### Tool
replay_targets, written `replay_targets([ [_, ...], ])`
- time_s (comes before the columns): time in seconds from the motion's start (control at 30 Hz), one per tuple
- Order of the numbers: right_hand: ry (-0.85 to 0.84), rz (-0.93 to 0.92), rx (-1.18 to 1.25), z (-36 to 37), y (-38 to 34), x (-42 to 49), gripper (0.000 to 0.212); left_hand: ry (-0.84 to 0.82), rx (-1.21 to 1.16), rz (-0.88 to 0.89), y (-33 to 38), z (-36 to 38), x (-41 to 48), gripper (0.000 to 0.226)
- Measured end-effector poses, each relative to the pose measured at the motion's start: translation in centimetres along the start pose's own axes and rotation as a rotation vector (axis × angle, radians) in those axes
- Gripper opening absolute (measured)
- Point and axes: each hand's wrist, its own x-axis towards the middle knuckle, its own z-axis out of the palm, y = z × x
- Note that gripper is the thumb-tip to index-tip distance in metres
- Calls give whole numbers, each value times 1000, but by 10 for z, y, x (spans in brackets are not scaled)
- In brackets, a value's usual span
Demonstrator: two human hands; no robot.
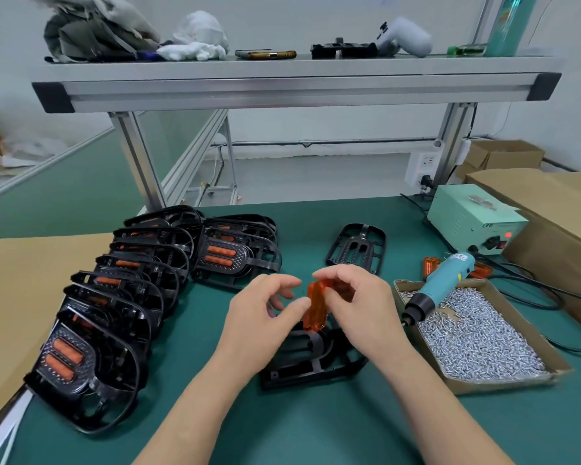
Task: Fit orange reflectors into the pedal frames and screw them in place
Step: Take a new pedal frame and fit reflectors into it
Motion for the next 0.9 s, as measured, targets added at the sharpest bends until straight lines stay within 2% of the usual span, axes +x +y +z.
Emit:
replay_targets([
  [0.1,-52,-80,-81,2,-5,-3,36,-43,-59,-13,3,2,3,34],
  [0.23,-72,-68,-16,4,-5,-3,37,-10,-146,-104,1,7,6,27],
  [0.4,47,-32,21,2,1,-2,19,100,-445,-273,-2,8,7,24],
  [0.47,16,46,70,-2,6,-1,14,146,-538,-316,-4,6,7,29],
  [0.5,-38,87,125,-3,7,-2,17,163,-577,-325,-5,5,7,32],
  [0.57,-155,101,177,-5,7,-5,38,184,-655,-328,-5,4,6,37],
  [0.63,-197,30,86,-3,9,-7,55,182,-713,-333,-5,5,5,36],
  [0.8,-123,-106,-27,-4,6,-5,45,76,-719,-305,-11,-2,1,36],
  [0.9,-123,-169,-97,-7,8,-4,45,-73,-465,-223,-19,-15,1,47],
])
